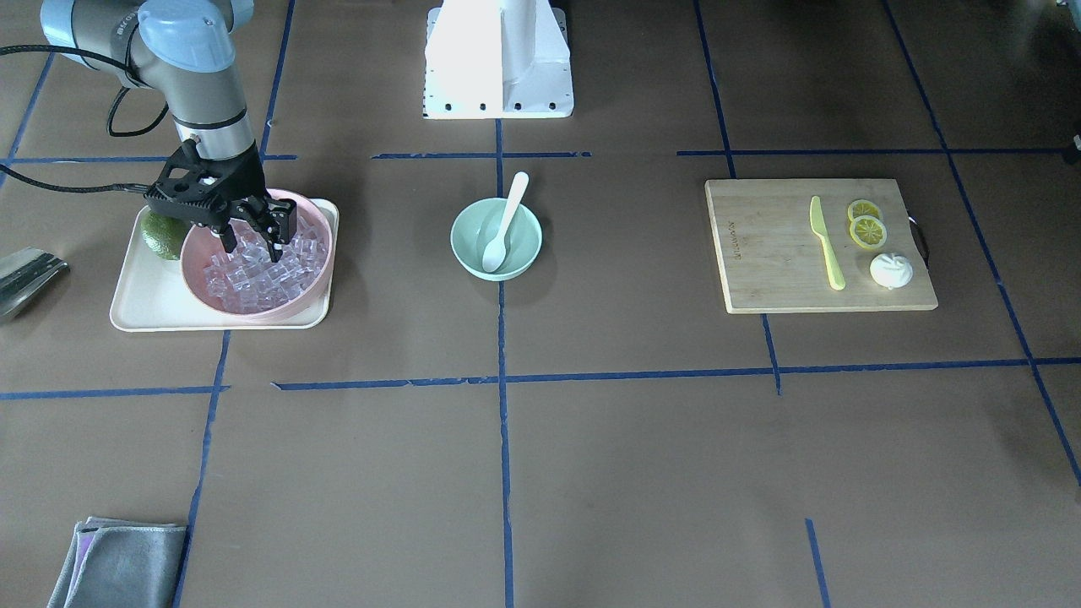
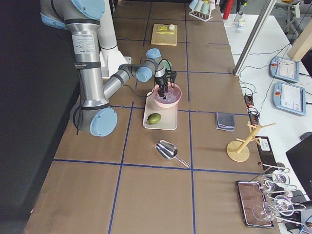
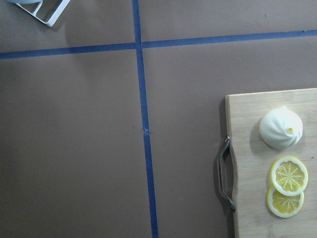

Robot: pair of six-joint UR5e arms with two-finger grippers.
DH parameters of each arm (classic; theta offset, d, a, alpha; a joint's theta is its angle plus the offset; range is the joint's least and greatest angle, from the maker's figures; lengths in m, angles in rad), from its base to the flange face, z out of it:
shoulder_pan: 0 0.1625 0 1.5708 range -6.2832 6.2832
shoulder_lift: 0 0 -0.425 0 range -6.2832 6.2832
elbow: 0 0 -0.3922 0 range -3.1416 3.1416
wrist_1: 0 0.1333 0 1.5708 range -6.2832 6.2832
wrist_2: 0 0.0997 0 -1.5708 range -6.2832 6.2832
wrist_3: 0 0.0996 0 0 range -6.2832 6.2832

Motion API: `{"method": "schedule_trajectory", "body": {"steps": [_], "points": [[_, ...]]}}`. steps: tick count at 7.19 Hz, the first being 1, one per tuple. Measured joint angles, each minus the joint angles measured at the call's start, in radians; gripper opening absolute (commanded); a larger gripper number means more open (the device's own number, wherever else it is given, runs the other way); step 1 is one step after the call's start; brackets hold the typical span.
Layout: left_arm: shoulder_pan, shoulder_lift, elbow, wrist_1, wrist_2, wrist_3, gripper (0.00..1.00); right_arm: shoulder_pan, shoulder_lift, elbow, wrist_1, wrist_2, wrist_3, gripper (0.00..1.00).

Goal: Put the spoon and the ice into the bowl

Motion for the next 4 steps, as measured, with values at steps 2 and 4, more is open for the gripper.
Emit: {"method": "schedule_trajectory", "body": {"steps": [2, 4], "points": [[0.0, 0.001, -0.002, 0.0, 0.0, 0.0, 1.0, 0.0, 0.001, -0.001, 0.001, 0.0, 0.0, 0.07], [-0.002, 0.012, -0.012, 0.0, 0.0, 0.0, 1.0, 0.002, 0.001, 0.004, 0.003, 0.0, -0.001, 0.03]]}}
